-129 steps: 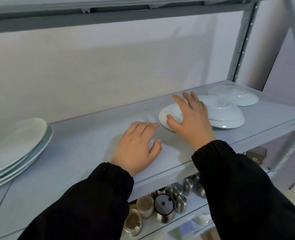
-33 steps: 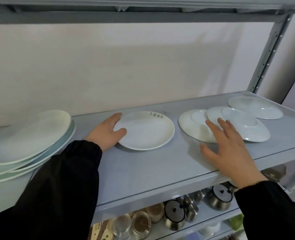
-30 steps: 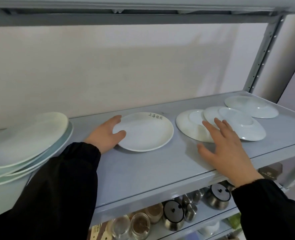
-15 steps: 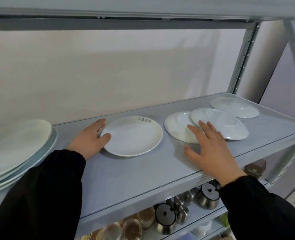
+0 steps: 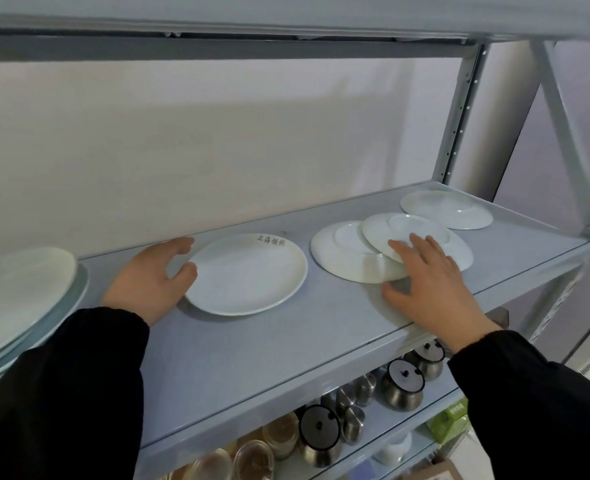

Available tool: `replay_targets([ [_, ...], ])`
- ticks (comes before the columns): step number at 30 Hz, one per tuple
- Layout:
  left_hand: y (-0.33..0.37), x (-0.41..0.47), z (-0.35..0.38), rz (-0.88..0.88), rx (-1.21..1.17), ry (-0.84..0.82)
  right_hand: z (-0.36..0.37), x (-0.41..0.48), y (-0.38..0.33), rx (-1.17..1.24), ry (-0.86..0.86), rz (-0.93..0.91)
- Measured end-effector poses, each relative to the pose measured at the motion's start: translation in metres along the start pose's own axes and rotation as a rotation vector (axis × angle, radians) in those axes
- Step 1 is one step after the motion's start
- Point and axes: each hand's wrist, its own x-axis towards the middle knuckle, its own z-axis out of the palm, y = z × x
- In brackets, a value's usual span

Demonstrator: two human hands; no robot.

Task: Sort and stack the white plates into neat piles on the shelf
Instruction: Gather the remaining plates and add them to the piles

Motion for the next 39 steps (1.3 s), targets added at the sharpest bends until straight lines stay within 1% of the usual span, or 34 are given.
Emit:
replay_targets([
  [4, 0.005, -0.002, 0.000, 0.028, 0.076, 0.009, -0.013, 0.014, 0.023, -0.132, -0.045, 0.101],
  [9, 0.007, -0.002, 0.001, 0.042, 0.067, -0.010, -0.020, 0.014, 0.031, -0.184, -0.003, 0.071],
  [15, 0.010, -0.004, 0.001, 0.023, -0.005, -0.022, -0.013, 0.013, 0.030, -0.229, 0.164, -0.018],
  [18, 0.013, -0.003, 0.001, 0.016, -0.037, -0.020, -0.016, 0.012, 0.023, -0.249, 0.190, -0.044],
  [22, 0.014, -0.005, 0.002, 0.012, -0.048, -0.019, -0.020, 0.016, 0.013, -0.203, 0.174, -0.079],
  [25, 0.013, -0.004, 0.002, 0.020, -0.066, -0.006, -0.025, 0.021, 0.005, -0.154, 0.196, -0.144],
  [30, 0.014, -0.004, 0.003, 0.021, -0.068, 0.004, -0.032, 0.024, -0.009, -0.145, 0.341, -0.280],
  [34, 0.014, -0.003, 0.004, 0.029, -0.065, 0.008, -0.045, 0.025, -0.027, -0.091, 0.473, -0.323],
  [36, 0.012, -0.003, 0.005, 0.028, -0.063, 0.013, -0.051, 0.023, -0.038, -0.027, 0.535, -0.349],
  [39, 0.009, -0.001, 0.005, 0.037, -0.063, 0.030, -0.058, 0.028, -0.053, 0.198, 0.575, -0.373],
])
